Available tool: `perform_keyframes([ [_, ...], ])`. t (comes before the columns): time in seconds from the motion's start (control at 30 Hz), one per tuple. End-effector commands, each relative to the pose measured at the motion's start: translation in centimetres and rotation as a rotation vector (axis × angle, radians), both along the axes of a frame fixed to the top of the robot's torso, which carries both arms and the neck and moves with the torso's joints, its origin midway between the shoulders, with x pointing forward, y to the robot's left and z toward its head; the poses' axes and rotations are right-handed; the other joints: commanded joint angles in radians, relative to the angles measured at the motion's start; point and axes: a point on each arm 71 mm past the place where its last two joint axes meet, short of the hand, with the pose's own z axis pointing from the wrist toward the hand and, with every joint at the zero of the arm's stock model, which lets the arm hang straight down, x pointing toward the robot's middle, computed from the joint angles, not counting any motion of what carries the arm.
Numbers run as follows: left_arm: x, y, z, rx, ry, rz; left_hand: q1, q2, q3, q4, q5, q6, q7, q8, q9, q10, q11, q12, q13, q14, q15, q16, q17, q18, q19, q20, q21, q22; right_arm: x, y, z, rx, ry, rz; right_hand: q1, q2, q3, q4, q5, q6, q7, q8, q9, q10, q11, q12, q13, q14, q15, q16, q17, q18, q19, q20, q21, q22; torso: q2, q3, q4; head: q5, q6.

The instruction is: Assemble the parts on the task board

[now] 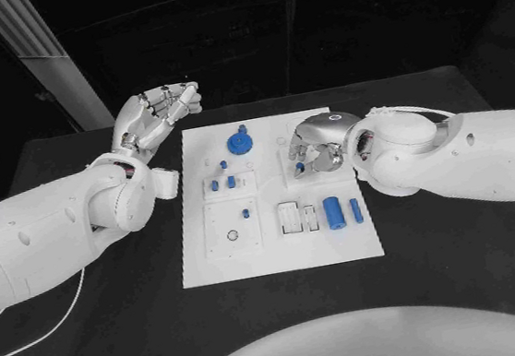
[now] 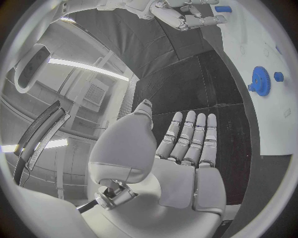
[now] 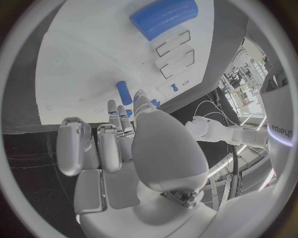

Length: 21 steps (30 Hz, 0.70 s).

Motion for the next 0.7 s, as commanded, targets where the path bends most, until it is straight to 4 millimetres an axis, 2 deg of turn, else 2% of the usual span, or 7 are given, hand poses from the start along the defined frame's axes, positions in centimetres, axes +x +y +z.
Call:
perform_keyframes([
  [0.03, -0.35, -0.05, 1.16, -0.066, -0.144, -0.025, 0.000, 0.009, -0.005, 0.000, 0.004, -0.009, 0.085, 0.004, -0.001, -0.006, 0.001, 0.005, -0.001, -0.008, -0.002, 0.006, -0.003, -0.019, 0.004, 0.000, -0.005, -0.002, 0.08, -0.10, -0.30, -0.068, 0.013, -0.016, 0.014, 0.003, 0.006, -0.001, 0.002, 0.011, -0.001, 0.007, 0.001, 0.014, -0.003, 0.008, -0.002, 0.067, -0.010, 0.006, 0.059, 0.008, 0.016, -0.011, 0.003, 0.184, 0.000, 0.0000, 0.0002, 0.000, 0.000],
  [0.37, -0.34, -0.01, 1.16, -0.065, -0.144, -0.024, 0.000, 0.009, -0.005, 0.000, 0.004, -0.009, 0.085, 0.004, -0.001, -0.006, 0.001, 0.005, -0.001, -0.008, -0.002, 0.006, -0.003, -0.019, 0.004, 0.000, -0.005, -0.002, 0.16, 0.22, -0.58, -0.082, 0.026, -0.013, 0.046, 0.032, 0.021, 0.012, 0.002, 0.055, -0.013, 0.022, 0.005, 0.061, -0.015, 0.011, -0.005, 0.069, -0.019, 0.009, 0.066, 0.006, 0.019, -0.019, 0.008, 0.187, 0.000, -0.0004, 0.0000, 0.001, 0.000],
  [0.6, -0.33, -0.03, 1.16, -0.066, -0.144, -0.024, 0.000, 0.010, -0.006, 0.000, 0.004, -0.009, 0.086, 0.005, -0.001, -0.007, 0.001, 0.006, -0.001, -0.009, -0.001, 0.008, -0.004, -0.019, 0.004, 0.000, -0.005, -0.002, 0.11, 0.52, -0.65, -0.088, 0.024, 0.002, 0.077, 0.059, 0.039, 0.019, 0.002, 0.117, -0.027, 0.050, 0.014, 0.107, -0.029, 0.012, -0.006, 0.071, -0.030, 0.013, 0.075, 0.005, 0.022, -0.028, 0.015, 0.190, -0.001, -0.0002, -0.0003, 0.000, 0.000],
  [0.7, -0.33, -0.01, 1.16, -0.065, -0.144, -0.024, 0.000, 0.010, -0.006, 0.000, 0.004, -0.009, 0.086, 0.005, -0.001, -0.007, 0.001, 0.006, -0.001, -0.009, -0.001, 0.008, -0.004, -0.019, 0.004, 0.000, -0.005, -0.002, 0.09, 0.56, -0.55, -0.079, 0.012, 0.007, 0.087, 0.062, 0.042, 0.020, 0.002, 0.130, -0.031, 0.054, 0.016, 0.120, -0.032, 0.010, -0.006, 0.072, -0.033, 0.013, 0.077, 0.004, 0.024, -0.031, 0.017, 0.191, 0.000, -0.0001, -0.0001, 0.000, 0.000],
])
